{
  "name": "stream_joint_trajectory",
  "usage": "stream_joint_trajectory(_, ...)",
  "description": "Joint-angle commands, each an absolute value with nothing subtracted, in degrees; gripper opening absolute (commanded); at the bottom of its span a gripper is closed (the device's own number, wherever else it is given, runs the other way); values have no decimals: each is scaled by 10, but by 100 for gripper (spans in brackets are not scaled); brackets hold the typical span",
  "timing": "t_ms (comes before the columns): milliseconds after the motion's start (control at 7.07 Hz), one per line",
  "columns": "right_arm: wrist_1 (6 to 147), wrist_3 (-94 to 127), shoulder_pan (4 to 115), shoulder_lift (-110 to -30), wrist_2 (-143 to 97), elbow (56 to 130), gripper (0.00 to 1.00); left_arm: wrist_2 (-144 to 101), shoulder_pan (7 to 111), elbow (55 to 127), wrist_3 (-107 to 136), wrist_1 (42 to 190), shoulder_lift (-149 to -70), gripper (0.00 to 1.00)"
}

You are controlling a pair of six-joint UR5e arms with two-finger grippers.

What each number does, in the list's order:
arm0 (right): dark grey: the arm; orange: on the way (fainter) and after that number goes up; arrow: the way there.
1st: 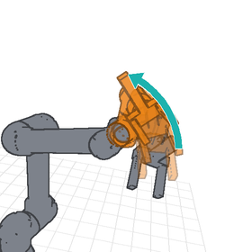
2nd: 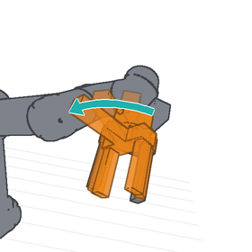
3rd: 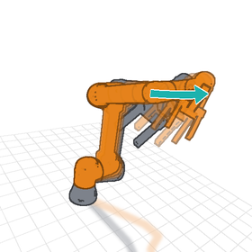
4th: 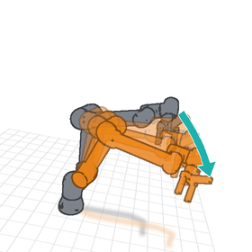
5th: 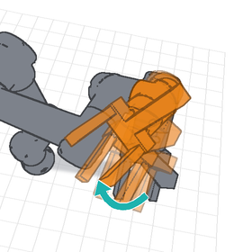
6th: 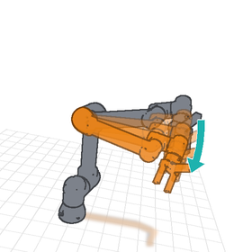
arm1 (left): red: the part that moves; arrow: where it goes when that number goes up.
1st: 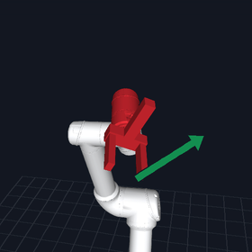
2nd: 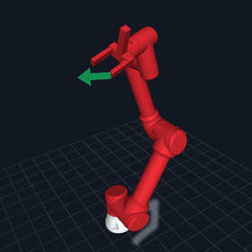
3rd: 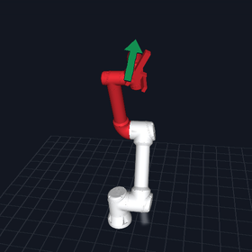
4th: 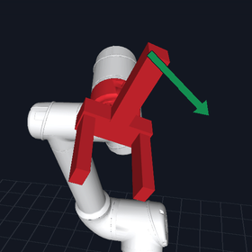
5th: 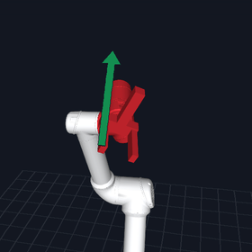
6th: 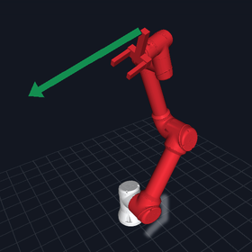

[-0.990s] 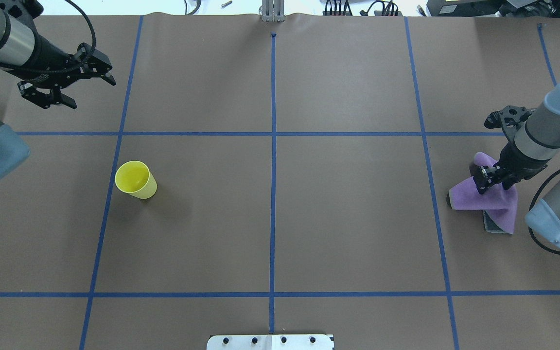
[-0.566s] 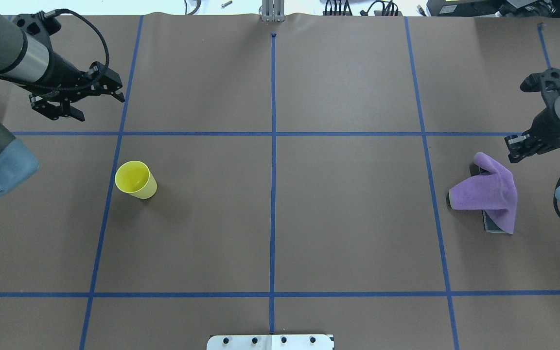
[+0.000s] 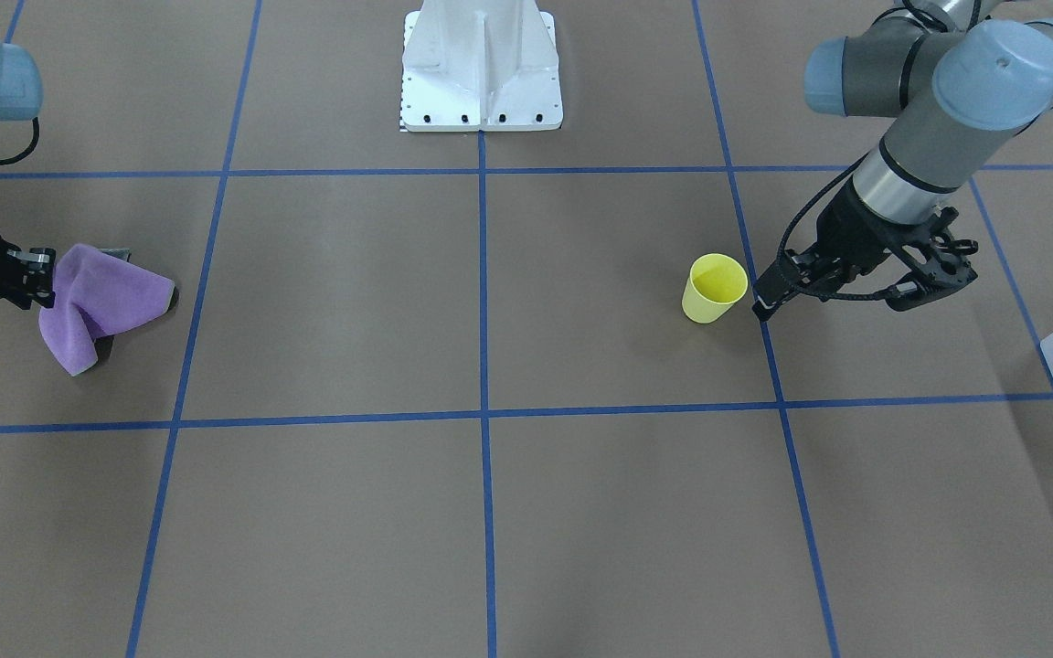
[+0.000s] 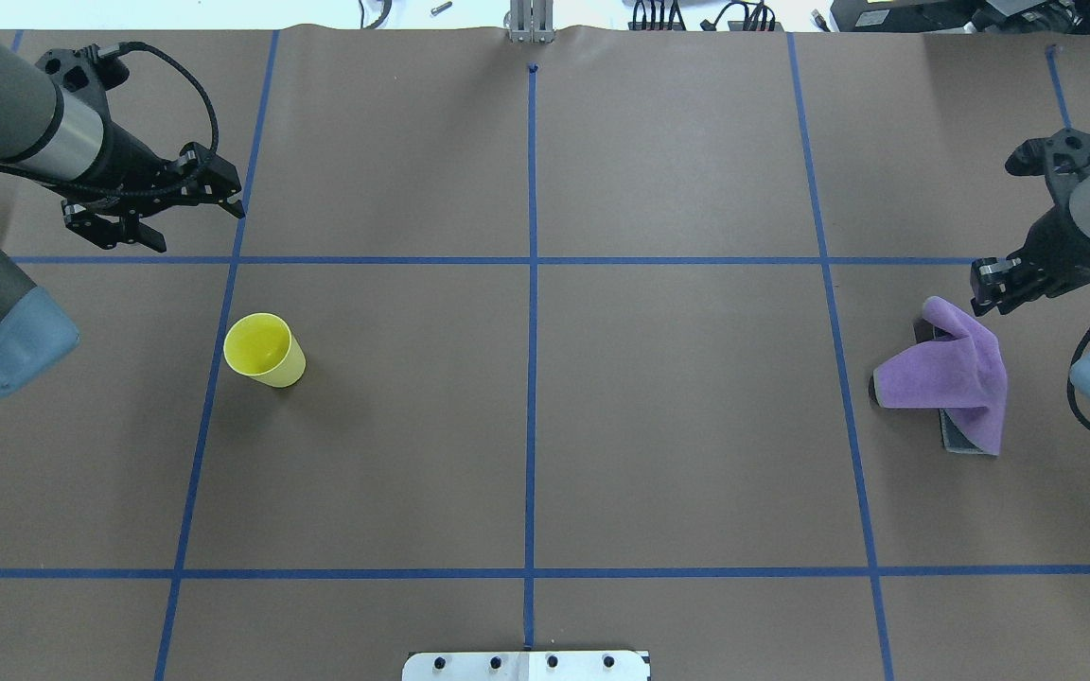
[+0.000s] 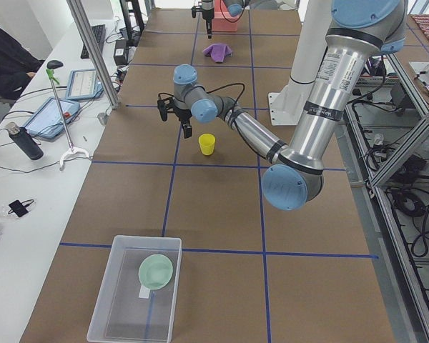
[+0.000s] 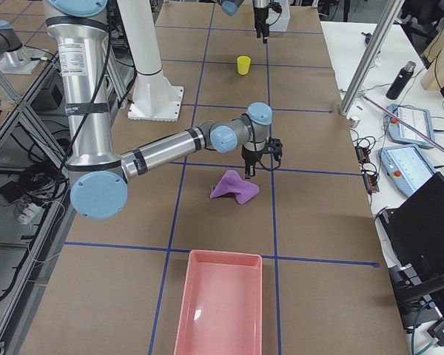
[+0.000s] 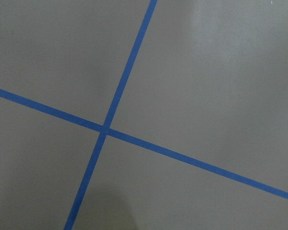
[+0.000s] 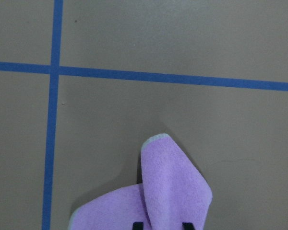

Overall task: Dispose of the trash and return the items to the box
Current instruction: 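Lift the purple cloth with the right gripper while the left gripper hovers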

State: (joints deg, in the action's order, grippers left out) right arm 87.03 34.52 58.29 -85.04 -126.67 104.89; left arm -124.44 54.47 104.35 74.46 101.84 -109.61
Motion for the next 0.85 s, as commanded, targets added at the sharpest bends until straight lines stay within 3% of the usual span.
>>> stream_joint_trajectory(0, 865, 350, 548, -841, -1266, 1018, 100, -1245, 545, 1043, 744, 1018, -1095, 98)
stream_joint_trajectory(283, 867, 350, 542, -846, -1265, 1004, 100, -1245, 545, 1044, 744, 1018, -1095, 98)
stream_joint_trajectory(424, 869, 352, 539, -847, -1265, 1004, 88, -1245, 545, 1045, 744, 1018, -1096, 98)
stream_joint_trajectory(566, 867, 352, 534, -847, -1266, 1002, 12, -1246, 546, 1046, 744, 1018, -1096, 98)
stream_joint_trajectory(707, 865, 352, 523, -846, -1260, 1003, 0, -1246, 546, 1045, 744, 1018, -1096, 98)
